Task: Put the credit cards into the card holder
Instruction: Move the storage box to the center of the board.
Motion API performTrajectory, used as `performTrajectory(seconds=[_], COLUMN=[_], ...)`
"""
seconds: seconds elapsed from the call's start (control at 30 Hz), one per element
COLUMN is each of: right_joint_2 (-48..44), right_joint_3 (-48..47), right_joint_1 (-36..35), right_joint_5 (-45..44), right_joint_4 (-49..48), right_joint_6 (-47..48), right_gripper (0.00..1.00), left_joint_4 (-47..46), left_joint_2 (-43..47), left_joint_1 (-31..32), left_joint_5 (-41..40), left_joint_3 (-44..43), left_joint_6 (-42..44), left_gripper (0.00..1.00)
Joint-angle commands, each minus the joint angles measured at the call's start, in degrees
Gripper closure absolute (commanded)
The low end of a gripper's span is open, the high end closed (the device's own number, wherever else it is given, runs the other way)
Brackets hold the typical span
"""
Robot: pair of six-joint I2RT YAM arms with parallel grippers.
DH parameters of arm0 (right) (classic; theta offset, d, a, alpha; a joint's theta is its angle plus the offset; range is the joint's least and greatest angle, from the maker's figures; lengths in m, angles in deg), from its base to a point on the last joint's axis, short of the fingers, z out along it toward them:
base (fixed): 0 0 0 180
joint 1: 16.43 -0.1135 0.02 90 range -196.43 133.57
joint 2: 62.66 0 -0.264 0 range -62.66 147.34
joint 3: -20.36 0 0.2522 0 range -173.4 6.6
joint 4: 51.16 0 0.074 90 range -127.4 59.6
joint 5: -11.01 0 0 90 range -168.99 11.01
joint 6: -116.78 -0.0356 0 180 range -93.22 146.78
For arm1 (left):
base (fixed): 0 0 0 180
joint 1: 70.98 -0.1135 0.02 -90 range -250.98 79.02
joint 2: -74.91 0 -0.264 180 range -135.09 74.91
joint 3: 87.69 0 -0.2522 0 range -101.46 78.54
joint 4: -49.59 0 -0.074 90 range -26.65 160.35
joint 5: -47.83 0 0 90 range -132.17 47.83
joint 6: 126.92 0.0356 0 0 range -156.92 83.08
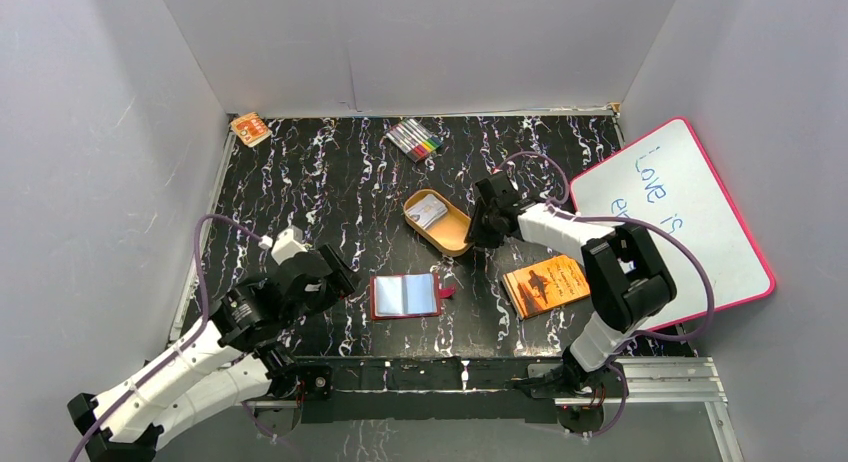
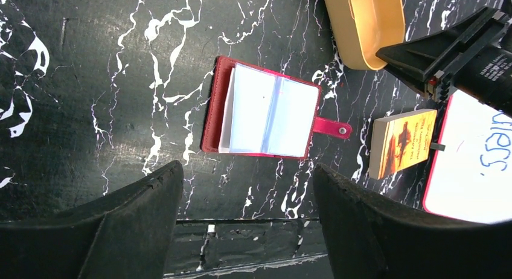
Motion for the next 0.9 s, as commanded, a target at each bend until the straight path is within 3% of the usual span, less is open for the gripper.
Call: performTrajectory(seconds=[0.0, 0.4, 0.6, 0.67, 0.8, 0.87], right_joint_2=[-2.50, -7.12, -5.92, -5.84, -10.02, -12.77], right_joint_3=[0.20, 4.52, 3.36, 2.11, -0.42, -1.74], right_joint_1=[1.45, 2.66, 2.66, 2.68, 2.66, 2.58], right_joint_5=[0.26, -0.37, -0.47, -1.21, -2.45, -1.96], right_joint_4=[2.53, 5.16, 5.84, 6.91, 9.85, 10.78], right_joint_6=[6.77, 16.18, 18.34, 17.96, 16.26, 15.57], right_gripper=[0.63, 0.74, 0.73, 0.67, 0.40, 0.34], left_joint_4=[-1.53, -7.32, -9.90, -10.30, -10.16, -9.85], left_joint_2=[-1.85, -5.50, -8.03, -9.04, -9.82, -9.51], left_joint_1=[0.25, 0.21, 0.21, 0.25, 0.21, 0.21], left_joint_5=[-1.44, 3.03, 5.07, 5.41, 5.20, 4.60], left_joint_3=[-0.09, 1.76, 2.30, 2.20, 1.78, 1.75], left_joint_6=[2.45, 9.26, 10.95, 11.05, 11.27, 11.37], left_gripper=[0.25, 0.27, 0.27, 0.27, 0.27, 0.27])
